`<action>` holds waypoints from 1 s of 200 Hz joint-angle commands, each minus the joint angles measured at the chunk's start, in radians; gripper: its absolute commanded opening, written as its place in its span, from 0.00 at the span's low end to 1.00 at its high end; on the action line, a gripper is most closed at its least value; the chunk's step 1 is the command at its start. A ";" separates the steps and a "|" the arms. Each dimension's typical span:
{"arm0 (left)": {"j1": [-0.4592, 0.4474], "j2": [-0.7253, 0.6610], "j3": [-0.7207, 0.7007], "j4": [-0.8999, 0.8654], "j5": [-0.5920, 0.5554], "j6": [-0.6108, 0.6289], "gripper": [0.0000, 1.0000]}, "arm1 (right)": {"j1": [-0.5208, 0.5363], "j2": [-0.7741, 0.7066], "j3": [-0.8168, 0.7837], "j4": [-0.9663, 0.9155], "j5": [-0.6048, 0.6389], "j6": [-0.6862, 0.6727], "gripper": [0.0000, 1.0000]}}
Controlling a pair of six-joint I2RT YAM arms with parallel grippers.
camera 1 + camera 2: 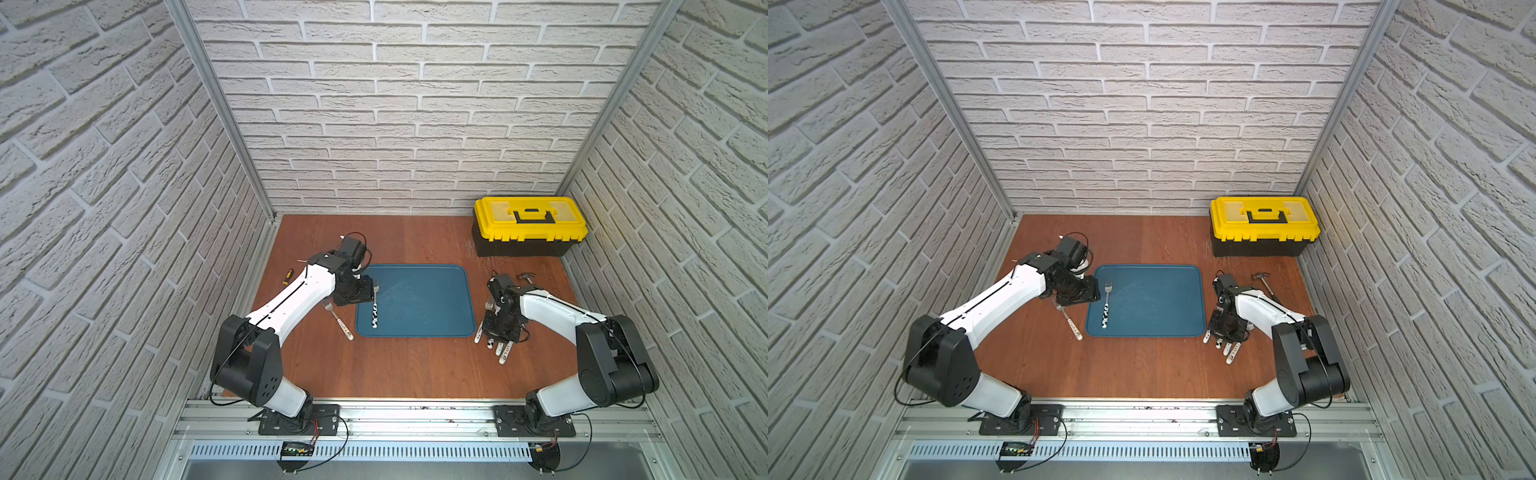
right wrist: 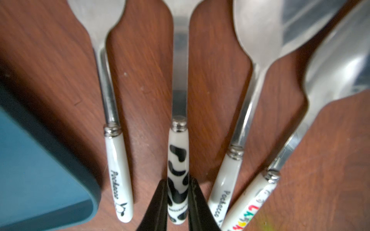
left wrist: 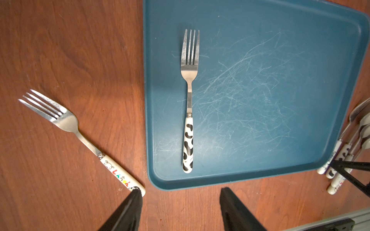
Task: Set the spoon and fork side by side
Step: Pick up the spoon from the center of the board.
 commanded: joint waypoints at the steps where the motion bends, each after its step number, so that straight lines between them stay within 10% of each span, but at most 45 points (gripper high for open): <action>1: 0.006 -0.024 -0.005 0.010 0.001 0.009 0.66 | 0.007 -0.048 0.006 0.008 0.036 0.015 0.11; 94: 0.006 -0.030 -0.006 0.030 0.004 0.002 0.66 | 0.125 -0.162 0.173 -0.107 0.065 0.019 0.14; 200: 0.251 -0.158 -0.054 -0.019 0.067 0.054 0.67 | 0.536 0.304 0.569 0.017 -0.022 0.122 0.15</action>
